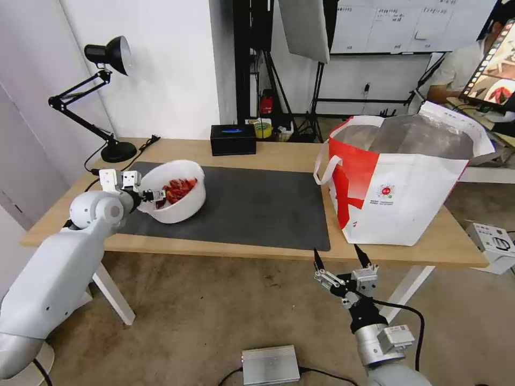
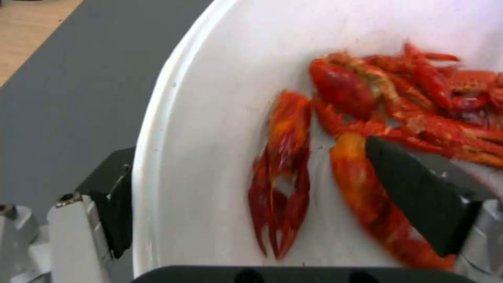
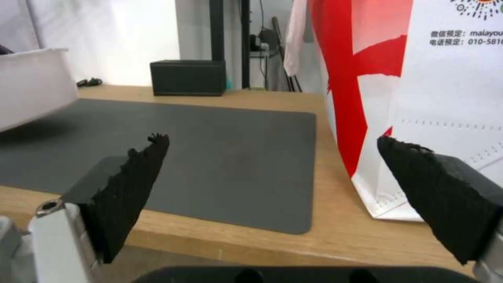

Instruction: Pick up the trash from the table and place it into the takeout bag.

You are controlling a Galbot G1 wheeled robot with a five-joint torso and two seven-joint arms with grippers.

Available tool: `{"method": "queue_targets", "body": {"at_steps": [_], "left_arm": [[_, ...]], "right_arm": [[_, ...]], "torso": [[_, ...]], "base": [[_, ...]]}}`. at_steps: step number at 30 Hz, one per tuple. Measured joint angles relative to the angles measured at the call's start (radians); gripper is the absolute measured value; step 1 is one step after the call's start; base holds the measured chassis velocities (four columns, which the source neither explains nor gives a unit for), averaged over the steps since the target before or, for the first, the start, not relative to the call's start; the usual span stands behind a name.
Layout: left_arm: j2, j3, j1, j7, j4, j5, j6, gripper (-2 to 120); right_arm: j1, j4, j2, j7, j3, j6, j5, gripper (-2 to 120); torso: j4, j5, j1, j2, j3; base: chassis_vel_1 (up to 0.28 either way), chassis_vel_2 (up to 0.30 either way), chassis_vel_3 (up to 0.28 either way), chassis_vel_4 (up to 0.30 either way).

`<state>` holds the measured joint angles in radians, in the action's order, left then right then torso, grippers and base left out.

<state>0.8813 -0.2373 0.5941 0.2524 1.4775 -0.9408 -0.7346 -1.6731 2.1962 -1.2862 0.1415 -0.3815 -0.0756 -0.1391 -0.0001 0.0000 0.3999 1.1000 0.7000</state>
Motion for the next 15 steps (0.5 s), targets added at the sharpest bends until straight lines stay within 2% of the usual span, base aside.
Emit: {"method": "queue_targets", "body": {"at_steps": [2,4,5,9,10,12,14,15], "left_arm": [[0.002,-0.001,0.000,-0.001,0.000,0.001,0.000,88],[0.006,-0.002,0.001,-0.003,0.001,0.004,0.001,79],[0.006,-0.002,0.001,-0.003,0.001,0.004,0.001,79],[0.014,0.004,0.007,-0.010,0.001,0.013,0.001,60],[0.014,0.004,0.007,-0.010,0.001,0.013,0.001,60],[0.015,0.004,0.010,-0.019,0.001,0.021,0.006,51],[0.015,0.004,0.010,-0.020,0.002,0.022,0.006,50],[0.016,0.004,0.013,-0.023,0.005,0.025,0.009,39]], "right_arm": [[0.000,0.000,0.000,0.000,0.000,0.000,0.000,99],[0.000,0.000,0.000,0.000,0.000,0.000,0.000,99],[0.000,0.000,0.000,0.000,0.000,0.000,0.000,99],[0.000,0.000,0.000,0.000,0.000,0.000,0.000,99],[0.000,0.000,0.000,0.000,0.000,0.000,0.000,99],[0.000,0.000,0.000,0.000,0.000,0.000,0.000,99],[0.000,0.000,0.000,0.000,0.000,0.000,0.000,99],[0.000,0.000,0.000,0.000,0.000,0.000,0.000,99]], "torso": [[0.0001,0.0001,0.000,0.000,0.000],[0.0002,0.0003,0.000,0.000,0.000],[0.0002,0.0003,0.000,0.000,0.000],[-0.0002,-0.0003,0.000,0.000,0.000],[-0.0002,-0.0003,0.000,0.000,0.000],[-0.0001,0.0001,0.000,0.000,0.000],[0.0000,0.0000,0.000,0.000,0.000],[0.0000,0.0000,0.000,0.000,0.000]], "base": [[0.000,0.000,0.000,0.000],[0.000,0.000,0.000,0.000],[0.000,0.000,0.000,0.000],[0.000,0.000,0.000,0.000],[0.000,0.000,0.000,0.000],[0.000,0.000,0.000,0.000],[0.000,0.000,0.000,0.000],[0.000,0.000,0.000,0.000]]}}
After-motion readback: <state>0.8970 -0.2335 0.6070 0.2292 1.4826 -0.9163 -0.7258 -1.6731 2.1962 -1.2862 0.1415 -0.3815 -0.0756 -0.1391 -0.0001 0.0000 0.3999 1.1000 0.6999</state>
